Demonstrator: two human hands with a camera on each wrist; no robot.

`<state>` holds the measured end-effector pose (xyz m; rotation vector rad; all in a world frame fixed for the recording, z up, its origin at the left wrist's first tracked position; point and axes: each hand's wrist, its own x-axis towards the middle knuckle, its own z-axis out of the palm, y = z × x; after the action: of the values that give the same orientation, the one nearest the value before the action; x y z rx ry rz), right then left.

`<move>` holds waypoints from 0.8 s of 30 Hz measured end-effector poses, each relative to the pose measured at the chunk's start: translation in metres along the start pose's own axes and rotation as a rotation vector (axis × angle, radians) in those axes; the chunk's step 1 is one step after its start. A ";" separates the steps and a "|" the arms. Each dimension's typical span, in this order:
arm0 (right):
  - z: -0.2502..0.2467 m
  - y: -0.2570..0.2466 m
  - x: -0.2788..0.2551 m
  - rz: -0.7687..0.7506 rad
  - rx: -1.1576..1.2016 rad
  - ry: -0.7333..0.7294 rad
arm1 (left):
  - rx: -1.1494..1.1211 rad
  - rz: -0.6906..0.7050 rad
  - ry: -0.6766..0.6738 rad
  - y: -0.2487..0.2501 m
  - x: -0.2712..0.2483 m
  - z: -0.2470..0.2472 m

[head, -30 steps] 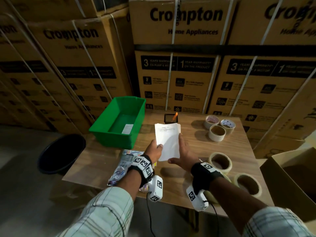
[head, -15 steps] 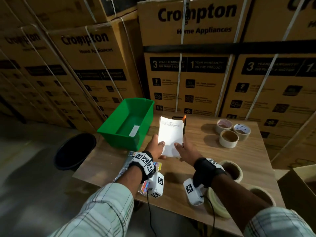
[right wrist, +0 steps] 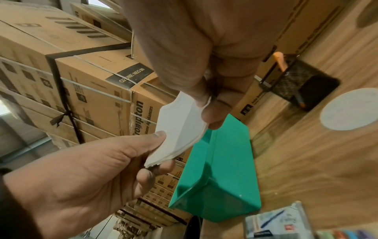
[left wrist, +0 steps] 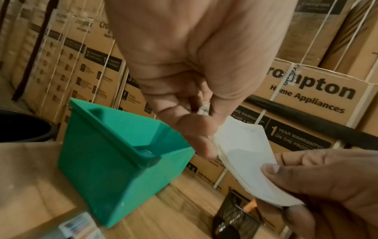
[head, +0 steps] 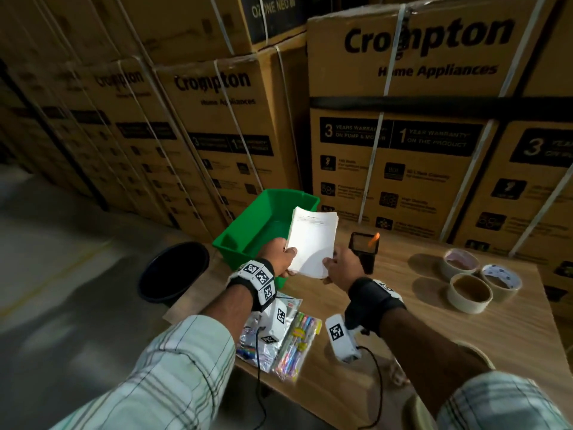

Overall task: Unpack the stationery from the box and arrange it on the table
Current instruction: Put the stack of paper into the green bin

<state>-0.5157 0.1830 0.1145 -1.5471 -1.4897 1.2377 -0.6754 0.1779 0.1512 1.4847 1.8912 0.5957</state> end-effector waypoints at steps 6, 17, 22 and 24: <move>0.037 -0.028 0.042 -0.031 -0.091 0.031 | 0.083 -0.043 0.003 -0.019 0.049 -0.038; 0.117 -0.084 0.169 0.160 -0.574 0.097 | 0.150 0.006 -0.246 -0.052 0.201 -0.113; 0.143 -0.095 0.197 0.292 -0.813 0.066 | 0.427 0.063 -0.354 -0.071 0.242 -0.113; 0.150 -0.089 0.204 0.367 -0.836 0.041 | 0.493 0.113 -0.356 -0.082 0.255 -0.104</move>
<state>-0.7056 0.3720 0.1067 -2.4509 -1.8742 0.7647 -0.8430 0.4075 0.1107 1.8674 1.7472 -0.1058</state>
